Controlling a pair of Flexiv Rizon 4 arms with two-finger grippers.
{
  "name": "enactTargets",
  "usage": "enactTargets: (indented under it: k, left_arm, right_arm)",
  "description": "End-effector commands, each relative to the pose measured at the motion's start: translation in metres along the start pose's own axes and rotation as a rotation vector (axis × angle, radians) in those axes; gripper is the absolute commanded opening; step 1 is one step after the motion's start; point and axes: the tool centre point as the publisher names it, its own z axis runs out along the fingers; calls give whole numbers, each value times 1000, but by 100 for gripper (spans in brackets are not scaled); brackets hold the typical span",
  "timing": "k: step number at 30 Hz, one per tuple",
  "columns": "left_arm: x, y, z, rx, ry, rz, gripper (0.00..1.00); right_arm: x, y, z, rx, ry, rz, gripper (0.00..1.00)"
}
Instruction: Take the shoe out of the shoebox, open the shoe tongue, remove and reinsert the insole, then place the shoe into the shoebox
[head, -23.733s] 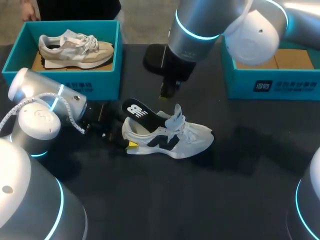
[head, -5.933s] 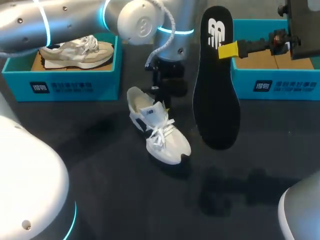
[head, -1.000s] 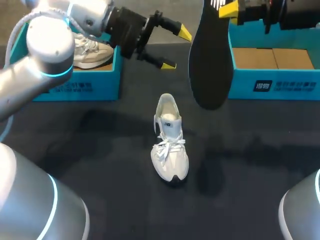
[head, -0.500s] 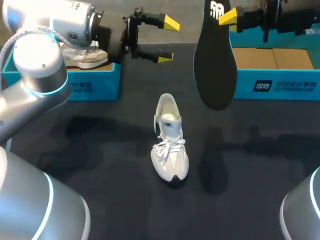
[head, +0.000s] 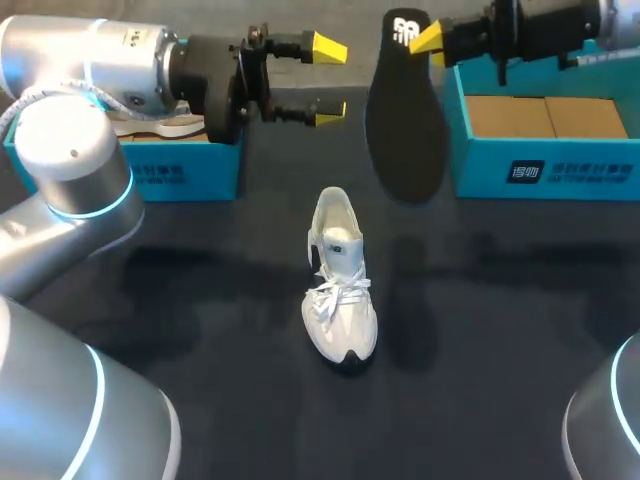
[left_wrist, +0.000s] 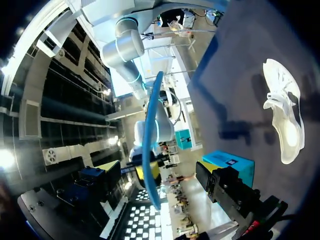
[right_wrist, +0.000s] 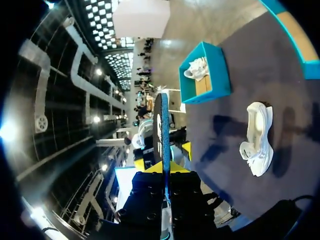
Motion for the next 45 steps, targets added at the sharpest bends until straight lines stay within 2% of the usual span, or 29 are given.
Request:
enactTargets:
  k: [1, 4, 19, 26, 31, 33, 36, 37, 39, 41, 45]
  left_arm:
    - [-1, -6, -1, -8, 0, 10, 100]
    - [-2, -6, 0, -8, -6, 20, 100]
    - [3, -9, 3, -13, -55, 22, 100]
    - [4, -8, 0, -21, -65, 26, 98]
    - [5, -8, -4, -21, -67, 25, 75]
    - [6, -8, -5, -24, -70, 24, 52]
    - [6, -7, -6, -25, -74, 23, 41]
    - [6, -7, -6, -25, -74, 22, 29]
    - [7, -6, -6, -23, -77, 20, 25]
    - [7, -6, -5, -22, -80, 19, 17]
    - [8, -5, -4, -20, -84, 19, 19]
  right_arm:
    - [0, 20, 14, 60, -15, 36, 0]
    - [-1, 23, 19, 81, -32, 65, 0]
    - [-6, 45, 48, 54, -62, 112, 0]
    - [-5, 49, 58, 44, -58, 118, 0]
    - [-8, 49, 59, 43, -61, 126, 0]
    - [-8, 49, 59, 43, -62, 130, 0]
    - [-8, 49, 59, 43, -63, 133, 0]
    - [-8, 49, 60, 43, -63, 134, 0]
    - [-7, 50, 61, 42, -63, 135, 0]
    - [-6, 50, 63, 41, -60, 135, 0]
    - [-7, 50, 67, 40, -54, 136, 0]
